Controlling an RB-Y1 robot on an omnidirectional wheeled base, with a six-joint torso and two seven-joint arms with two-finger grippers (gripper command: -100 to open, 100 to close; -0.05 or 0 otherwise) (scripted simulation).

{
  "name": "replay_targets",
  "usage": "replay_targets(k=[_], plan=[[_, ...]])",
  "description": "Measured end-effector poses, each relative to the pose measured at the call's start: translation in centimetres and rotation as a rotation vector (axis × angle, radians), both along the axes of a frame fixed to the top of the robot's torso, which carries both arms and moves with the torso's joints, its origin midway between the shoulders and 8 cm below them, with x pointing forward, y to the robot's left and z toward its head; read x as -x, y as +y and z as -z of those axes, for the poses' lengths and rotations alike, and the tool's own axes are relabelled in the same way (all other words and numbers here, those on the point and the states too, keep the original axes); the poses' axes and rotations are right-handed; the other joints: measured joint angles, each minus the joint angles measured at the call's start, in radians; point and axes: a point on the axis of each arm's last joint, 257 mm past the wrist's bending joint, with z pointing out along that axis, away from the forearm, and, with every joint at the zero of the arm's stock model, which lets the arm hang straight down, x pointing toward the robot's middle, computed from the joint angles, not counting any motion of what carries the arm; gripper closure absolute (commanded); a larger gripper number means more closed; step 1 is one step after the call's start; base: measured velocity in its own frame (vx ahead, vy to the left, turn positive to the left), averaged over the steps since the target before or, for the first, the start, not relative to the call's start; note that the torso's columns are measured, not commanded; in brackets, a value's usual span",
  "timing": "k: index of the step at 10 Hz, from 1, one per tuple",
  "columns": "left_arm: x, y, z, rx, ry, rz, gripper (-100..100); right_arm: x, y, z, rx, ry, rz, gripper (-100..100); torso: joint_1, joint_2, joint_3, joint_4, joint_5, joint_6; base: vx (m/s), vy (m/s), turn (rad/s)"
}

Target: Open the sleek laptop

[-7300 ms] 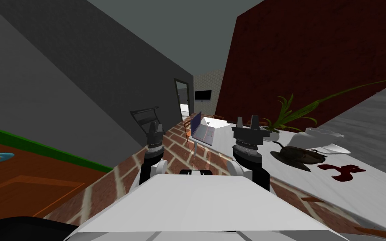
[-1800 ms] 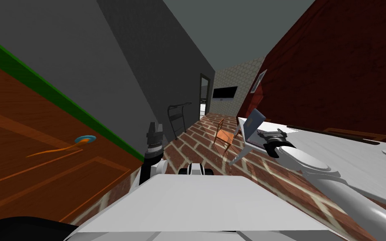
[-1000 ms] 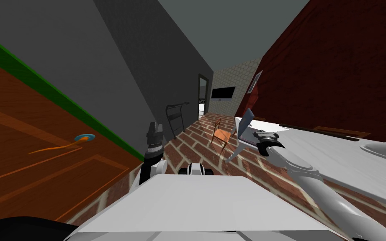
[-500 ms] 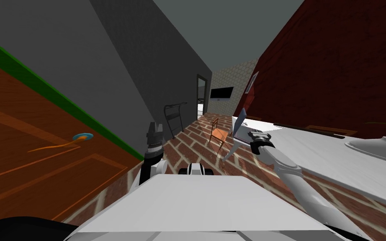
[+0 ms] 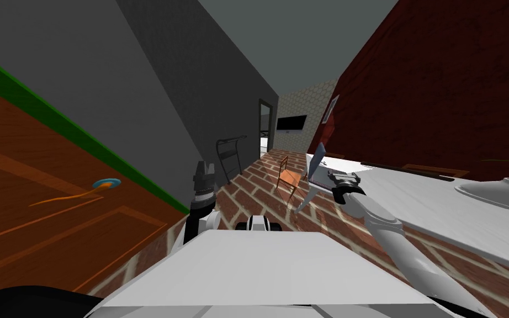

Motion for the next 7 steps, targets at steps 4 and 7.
replay_targets(k=[4,7], plan=[[0.0,0.0,0.0,0.000,0.000,0.000,0,0.9,-2.8,-1.1,0.065,0.059,0.015,-100,-0.007,0.006,0.004,0.002,-0.002,0.001,0.100,0.150,-0.027],[0.0,0.0,0.0,0.000,0.000,0.000,0,2.2,-5.0,-2.1,0.118,0.107,0.030,-100,-0.003,0.004,0.003,0.001,-0.001,0.000,0.098,0.165,-0.037]])
